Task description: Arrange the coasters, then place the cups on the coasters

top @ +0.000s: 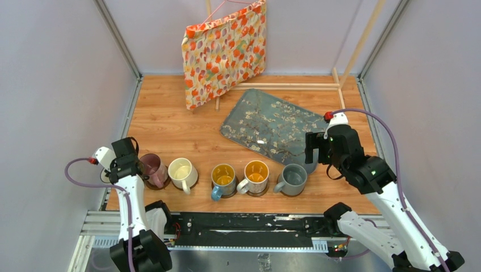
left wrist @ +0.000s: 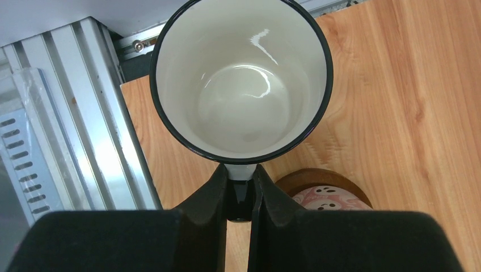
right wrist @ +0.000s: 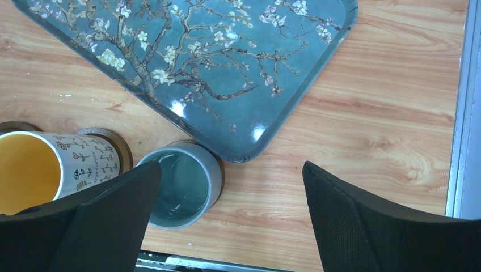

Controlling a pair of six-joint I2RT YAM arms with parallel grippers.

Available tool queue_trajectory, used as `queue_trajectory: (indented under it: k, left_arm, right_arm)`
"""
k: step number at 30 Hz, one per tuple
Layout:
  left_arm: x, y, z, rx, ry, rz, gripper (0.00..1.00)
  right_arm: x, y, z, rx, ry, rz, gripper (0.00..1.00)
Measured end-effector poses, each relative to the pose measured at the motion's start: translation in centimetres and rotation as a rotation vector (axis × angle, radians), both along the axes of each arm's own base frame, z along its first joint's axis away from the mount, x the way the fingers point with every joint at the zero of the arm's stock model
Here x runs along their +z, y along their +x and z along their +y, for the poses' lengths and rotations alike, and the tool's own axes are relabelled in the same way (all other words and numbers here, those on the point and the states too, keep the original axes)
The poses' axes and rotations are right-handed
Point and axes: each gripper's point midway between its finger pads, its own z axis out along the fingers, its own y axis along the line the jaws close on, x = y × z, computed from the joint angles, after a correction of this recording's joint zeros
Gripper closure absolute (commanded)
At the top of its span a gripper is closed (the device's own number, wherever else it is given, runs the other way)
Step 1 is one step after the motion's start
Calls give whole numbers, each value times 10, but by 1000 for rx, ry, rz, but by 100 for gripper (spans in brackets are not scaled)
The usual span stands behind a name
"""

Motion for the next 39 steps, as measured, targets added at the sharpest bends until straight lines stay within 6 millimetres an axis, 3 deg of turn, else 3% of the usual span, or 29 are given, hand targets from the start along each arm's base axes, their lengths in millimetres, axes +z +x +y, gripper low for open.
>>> queue_trajectory:
  k: [10,30,39]
  left_arm:
    - [-3,-1,-1,2,-5,5,97]
    - [-3,-1,-1,15,-9,-6,69]
    - [0,0,0,27,-3,-27,66]
  right_arm:
    - [0,0,0,0,-5,-3,0]
    - [1,0,-1,-2,-9,-9,0]
    - [1,0,-1,-5,-11,-10,0]
